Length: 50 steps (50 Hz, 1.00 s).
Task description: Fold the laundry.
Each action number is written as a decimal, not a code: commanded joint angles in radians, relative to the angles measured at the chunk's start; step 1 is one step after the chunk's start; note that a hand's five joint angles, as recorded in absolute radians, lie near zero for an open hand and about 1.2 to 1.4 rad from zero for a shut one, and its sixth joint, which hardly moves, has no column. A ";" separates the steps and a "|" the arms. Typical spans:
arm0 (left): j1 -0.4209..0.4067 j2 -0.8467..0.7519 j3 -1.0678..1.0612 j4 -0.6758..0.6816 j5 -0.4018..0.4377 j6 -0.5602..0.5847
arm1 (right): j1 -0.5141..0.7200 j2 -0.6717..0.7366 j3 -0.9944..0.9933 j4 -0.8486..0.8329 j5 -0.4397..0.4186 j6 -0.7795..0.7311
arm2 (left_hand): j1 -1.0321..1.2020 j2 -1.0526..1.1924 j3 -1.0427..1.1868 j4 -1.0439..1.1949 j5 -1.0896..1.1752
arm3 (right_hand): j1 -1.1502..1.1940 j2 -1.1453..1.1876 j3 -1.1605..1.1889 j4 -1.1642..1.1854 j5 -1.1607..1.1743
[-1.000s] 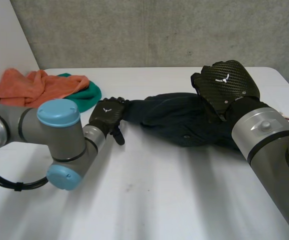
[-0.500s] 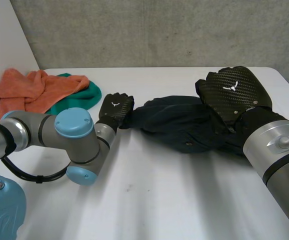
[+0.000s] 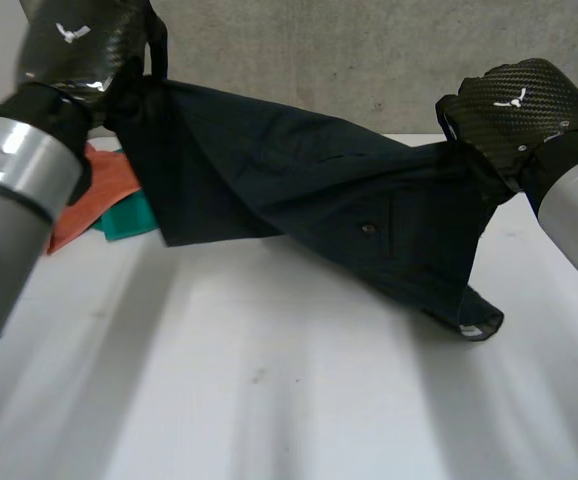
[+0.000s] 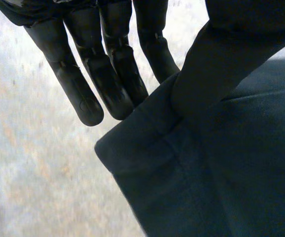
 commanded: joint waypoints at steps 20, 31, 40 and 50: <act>-0.009 -0.364 -0.009 -0.211 0.037 0.141 | -0.012 0.382 -0.116 0.052 -0.010 -0.005 | -0.307 -0.353 -0.351 -0.357 -0.315 | 0.413 0.219 0.216 0.206 0.244; 0.003 -0.374 0.003 -0.254 -0.050 0.139 | -0.001 0.307 -0.048 0.049 -0.010 0.010 | -0.789 -0.835 -0.832 -0.838 -0.797 | 0.413 0.219 0.216 0.206 0.244; -0.001 -0.462 0.063 -0.150 -0.064 0.134 | 0.028 0.205 0.041 0.030 -0.013 0.012 | -0.821 -0.867 -0.864 -0.870 -0.829 | 0.413 0.219 0.216 0.206 0.244; -0.017 -0.571 0.164 -0.140 -0.053 0.134 | 0.064 0.124 0.102 0.016 -0.013 0.007 | -0.804 -0.850 -0.847 -0.853 -0.812 | 0.413 0.219 0.216 0.206 0.244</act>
